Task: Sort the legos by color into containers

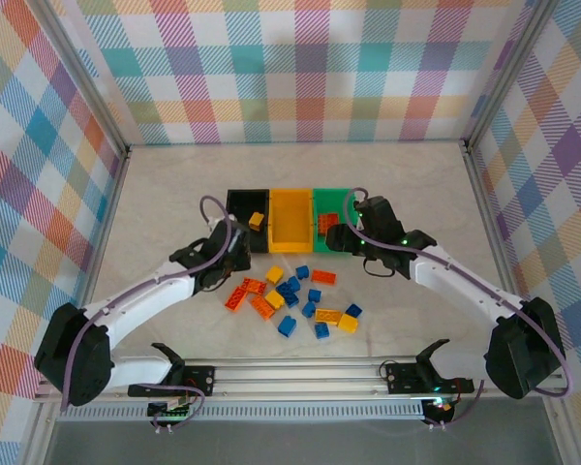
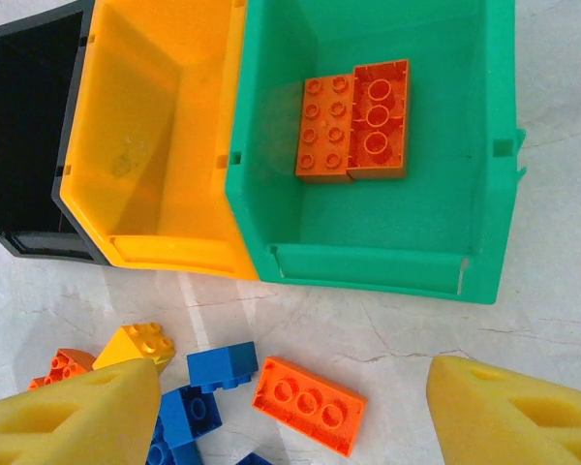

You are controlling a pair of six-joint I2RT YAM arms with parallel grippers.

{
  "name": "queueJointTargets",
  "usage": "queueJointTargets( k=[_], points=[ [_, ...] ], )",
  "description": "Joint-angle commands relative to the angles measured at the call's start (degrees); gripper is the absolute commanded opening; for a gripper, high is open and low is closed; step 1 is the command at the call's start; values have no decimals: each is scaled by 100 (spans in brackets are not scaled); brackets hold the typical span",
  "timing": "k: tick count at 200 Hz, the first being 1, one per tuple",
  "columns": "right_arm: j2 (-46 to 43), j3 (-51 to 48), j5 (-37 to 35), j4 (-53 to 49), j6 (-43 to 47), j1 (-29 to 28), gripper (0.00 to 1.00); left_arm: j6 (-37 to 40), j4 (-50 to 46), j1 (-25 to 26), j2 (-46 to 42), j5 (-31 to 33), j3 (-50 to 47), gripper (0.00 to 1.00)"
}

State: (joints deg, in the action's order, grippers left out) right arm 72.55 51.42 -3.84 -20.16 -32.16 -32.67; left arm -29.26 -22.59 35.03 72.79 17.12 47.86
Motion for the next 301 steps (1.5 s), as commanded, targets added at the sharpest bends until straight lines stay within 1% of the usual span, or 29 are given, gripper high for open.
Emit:
queueJointTargets(
  k=[1, 12, 37, 61, 68, 75, 85, 94, 102, 120, 131, 140, 159, 169, 182, 203, 215, 228, 229, 231, 235, 264, 276, 301],
  points=[
    [-140, -120, -36, 112, -150, 6, 74, 202, -290, -104, 564, 351, 840, 25],
    [-158, -142, -44, 62, -159, 6, 73, 279, -282, -217, 964, 461, 1222, 24],
    [-274, -193, -82, -67, -135, 6, 74, 326, -283, -523, 1786, 470, 1870, 22],
    [-421, -246, -98, -199, -89, 6, 74, 357, -415, -567, 2395, 618, 2298, 22],
    [-471, -274, -100, -235, -88, 6, 74, 351, -457, -567, 2536, 643, 2386, 24],
    [-521, -302, -106, -251, -88, 6, 74, 357, -488, -567, 2641, 630, 2464, 30],
    [-599, -348, -48, -245, -80, 6, 75, 357, -492, -567, 2742, 570, 2564, 44],
    [-651, -377, 30, -240, -58, 6, 75, 339, -493, -567, 2743, 462, 2631, 59],
    [-679, -394, 102, -250, -49, 6, 76, 322, -491, -552, 2687, 360, 2681, 66],
    [-736, -428, 215, -332, -36, 6, 76, 285, -561, -444, 2391, 196, 2714, 72],
    [-776, -461, 258, -391, -12, 6, 76, 227, -606, -355, 2073, 99, 2568, 75],
    [-817, -493, 277, -435, 0, 6, 76, 160, -622, -284, 1752, -89, 2304, 79],
    [-914, -601, 325, -518, -1, 6, 77, 17, -808, -90, 1020, -490, 1631, 82],
    [-967, -672, 348, -541, -9, 6, 77, -21, -1030, 48, 636, -585, 1264, 82],
    [-1026, -778, 390, -533, -47, 6, 77, -87, -1324, 186, 173, -697, 779, 86],
    [-1030, -952, 635, -399, -143, 5, 77, -243, -1603, 232, -506, -1109, 117, 88],
    [-940, -1024, 766, -370, -163, 7, 77, -358, -1691, 286, -827, -1238, -137, 88],
    [-742, -1014, 855, -498, -148, -24, 76, -482, -1706, 361, -1195, -1268, -345, 90],
    [-725, -1017, 856, -502, -145, -31, 76, -492, -1710, 363, -1227, -1271, -359, 94],
    [-683, -1017, 869, -523, -129, -39, 75, -517, -1702, 371, -1273, -1272, -387, 98],
    [-621, -1017, 883, -553, -101, -70, 75, -561, -1687, 381, -1383, -1284, -435, 100],
    [-382, -1027, 743, -1060, -147, -407, 74, -795, -1591, 382, -2018, -1243, -709, 100],
    [-432, -1150, 691, -1095, -233, -594, 74, -791, -1591, 382, -2100, -1238, -725, 100],
    [-544, -1296, 811, -961, -267, -1026, 73, -782, -1656, 382, -2078, -1159, -747, 100]
  ],
)
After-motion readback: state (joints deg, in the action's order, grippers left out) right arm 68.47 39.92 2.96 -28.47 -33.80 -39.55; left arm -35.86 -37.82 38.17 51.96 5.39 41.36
